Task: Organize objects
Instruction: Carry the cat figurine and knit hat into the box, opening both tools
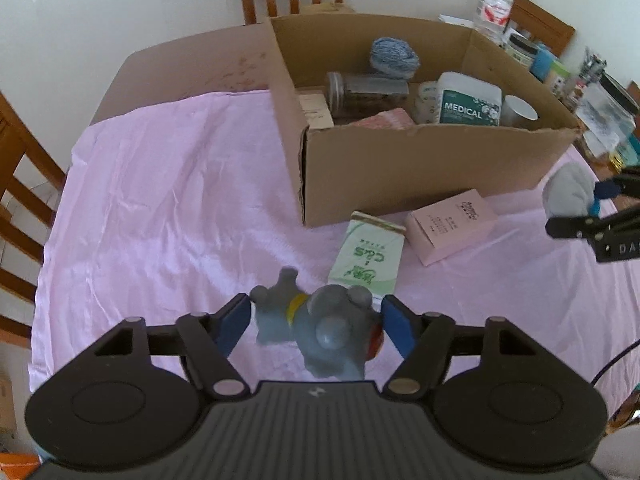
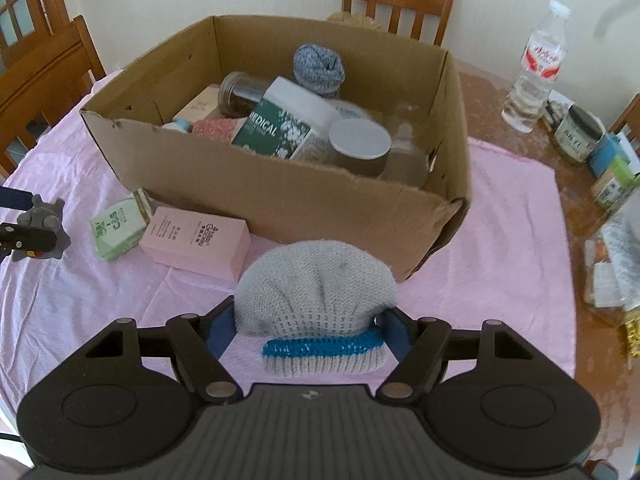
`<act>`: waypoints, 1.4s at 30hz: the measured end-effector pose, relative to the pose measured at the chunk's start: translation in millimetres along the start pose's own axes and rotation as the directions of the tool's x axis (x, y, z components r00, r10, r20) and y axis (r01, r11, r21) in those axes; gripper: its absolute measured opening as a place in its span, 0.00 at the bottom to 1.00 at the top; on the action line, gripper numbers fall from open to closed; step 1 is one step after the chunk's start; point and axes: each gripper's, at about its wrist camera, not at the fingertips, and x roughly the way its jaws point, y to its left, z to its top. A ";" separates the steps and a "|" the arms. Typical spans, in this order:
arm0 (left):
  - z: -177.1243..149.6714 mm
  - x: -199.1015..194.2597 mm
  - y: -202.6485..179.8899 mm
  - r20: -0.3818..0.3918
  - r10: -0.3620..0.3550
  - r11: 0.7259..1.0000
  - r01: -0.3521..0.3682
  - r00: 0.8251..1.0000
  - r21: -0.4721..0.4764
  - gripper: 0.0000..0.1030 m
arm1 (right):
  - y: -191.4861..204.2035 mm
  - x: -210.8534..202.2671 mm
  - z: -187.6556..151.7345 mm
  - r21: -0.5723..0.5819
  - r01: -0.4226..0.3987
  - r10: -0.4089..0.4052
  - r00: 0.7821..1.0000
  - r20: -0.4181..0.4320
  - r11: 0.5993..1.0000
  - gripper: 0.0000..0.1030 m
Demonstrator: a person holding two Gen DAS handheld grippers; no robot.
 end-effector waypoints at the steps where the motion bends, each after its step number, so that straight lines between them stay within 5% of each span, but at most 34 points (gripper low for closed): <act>1: 0.7 0.5 1.1 -0.012 -0.013 1.000 0.013 1.000 0.011 0.63 | 0.1 -2.4 0.5 0.004 0.008 -0.008 1.000 0.004 1.000 0.76; 8: -2.6 3.6 6.0 0.006 -0.045 0.997 0.045 0.999 0.067 0.62 | 5.9 -10.5 -0.3 0.034 0.035 -0.035 0.999 0.020 0.999 0.76; 9: -3.5 3.9 6.4 0.005 -0.045 0.997 0.044 0.999 0.070 0.64 | 7.7 -10.4 -1.1 0.038 0.038 -0.039 0.999 0.019 0.999 0.76; 11: -5.3 3.5 6.5 0.009 -0.055 0.995 0.054 0.998 0.089 0.84 | 9.9 -10.7 -1.9 0.049 0.039 -0.039 0.999 0.016 0.998 0.76; 13: -7.5 1.3 6.0 0.054 -0.033 0.993 0.027 0.998 0.114 0.88 | 12.5 -12.4 -2.8 0.053 0.026 -0.027 0.999 0.019 0.998 0.76; 25: 6.2 40.4 6.8 0.025 -0.056 0.964 0.047 0.998 0.263 0.89 | 19.8 -1.0 9.5 -0.010 -0.002 0.002 1.000 -0.011 1.000 0.76; 42: 19.1 37.3 16.8 -0.029 -0.109 0.959 0.113 0.994 0.260 0.77 | 21.9 -8.6 15.5 -0.062 -0.006 0.005 1.000 -0.015 0.998 0.76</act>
